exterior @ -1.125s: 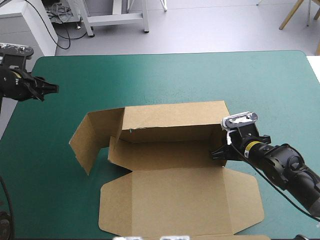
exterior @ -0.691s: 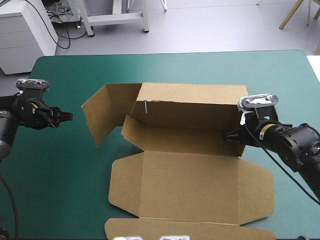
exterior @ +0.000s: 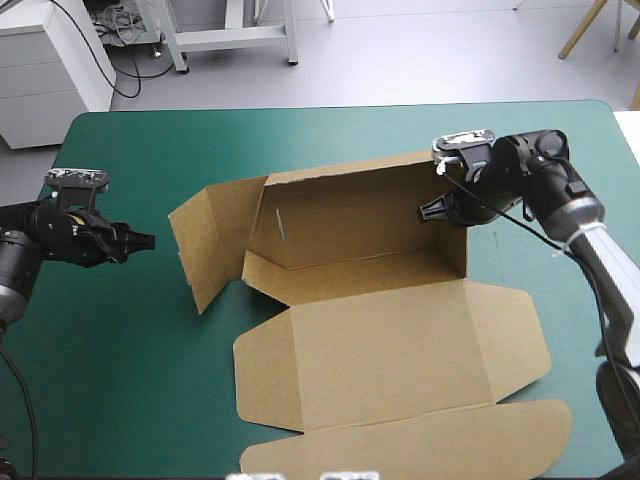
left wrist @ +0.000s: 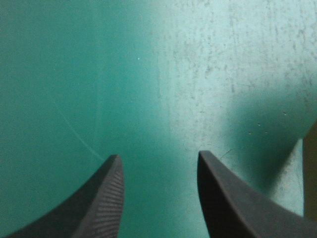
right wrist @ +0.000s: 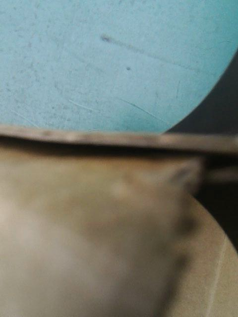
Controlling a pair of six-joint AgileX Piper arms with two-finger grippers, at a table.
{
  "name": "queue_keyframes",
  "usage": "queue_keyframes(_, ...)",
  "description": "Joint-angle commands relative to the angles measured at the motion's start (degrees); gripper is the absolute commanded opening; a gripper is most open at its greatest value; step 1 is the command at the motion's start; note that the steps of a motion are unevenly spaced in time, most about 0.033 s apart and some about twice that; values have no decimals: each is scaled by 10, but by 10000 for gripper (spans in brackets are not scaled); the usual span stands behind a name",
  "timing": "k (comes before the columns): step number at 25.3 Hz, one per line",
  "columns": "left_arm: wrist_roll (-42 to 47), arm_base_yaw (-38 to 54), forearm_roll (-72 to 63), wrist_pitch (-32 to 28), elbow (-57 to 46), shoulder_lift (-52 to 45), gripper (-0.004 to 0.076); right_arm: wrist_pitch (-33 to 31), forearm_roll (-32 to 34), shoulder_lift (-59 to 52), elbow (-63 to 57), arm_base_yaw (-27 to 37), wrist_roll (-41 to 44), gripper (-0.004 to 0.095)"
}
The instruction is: Fold the box
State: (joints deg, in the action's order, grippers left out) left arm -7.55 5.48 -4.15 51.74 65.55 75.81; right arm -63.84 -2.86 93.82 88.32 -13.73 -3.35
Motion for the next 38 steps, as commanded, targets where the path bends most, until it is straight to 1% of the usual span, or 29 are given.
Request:
queue_keyframes(1, -2, 0, -6, -24, 14, -20, 308, -7, -6, 26, 75, 4, -3, -19)
queue_keyframes(5, -2, 0, -6, -22, 14, -20, 302, -33, -7, 83, 137, 4, -5, -19)
queue_keyframes(7, -2, 0, -6, -21, 14, -20, 302, -34, -7, 101, 157, 4, -19, 8)
queue_keyframes(9, -2, 0, -6, -20, 14, -20, 302, -35, -11, 115, 169, 4, -28, 109)
queue_keyframes(10, -2, 0, -6, -17, 14, -20, 302, -34, -16, 118, 173, 4, -28, 220)
queue_keyframes(12, -3, 0, -6, -16, 14, -20, 302, -26, -23, 118, 174, 4, -31, 402)
queue_keyframes(13, -3, 0, -6, -16, 14, -20, 302, -22, -23, 113, 176, 4, -30, 526)
queue_keyframes(15, -3, 0, -6, -16, 14, -20, 302, -21, -23, 105, 179, 4, -30, 644)
queue_keyframes(16, -3, 0, -6, -16, 14, -20, 302, -21, -23, 97, 180, 4, -30, 667)
queue_keyframes(24, -5, 0, -6, -15, 14, -20, 302, -17, -20, 9, 181, 4, -28, 634)
queue_keyframes(28, -5, 0, -6, -15, 14, -20, 302, -49, -20, -62, 180, 3, -26, 634)
queue_keyframes(30, -5, 0, -6, -17, 14, -20, 302, -46, -20, -89, 174, 0, -27, 634)
queue_keyframes(33, -5, 0, -5, -20, 14, -20, 300, -25, 11, -140, 141, -21, -17, 634)
queue_keyframes(35, -5, 0, -5, -20, 14, -20, 300, -11, 37, -171, 97, -40, -2, 634)
queue_keyframes(38, -5, 0, -5, -21, 14, -20, 300, 46, 33, -211, 4, -67, 24, 634)
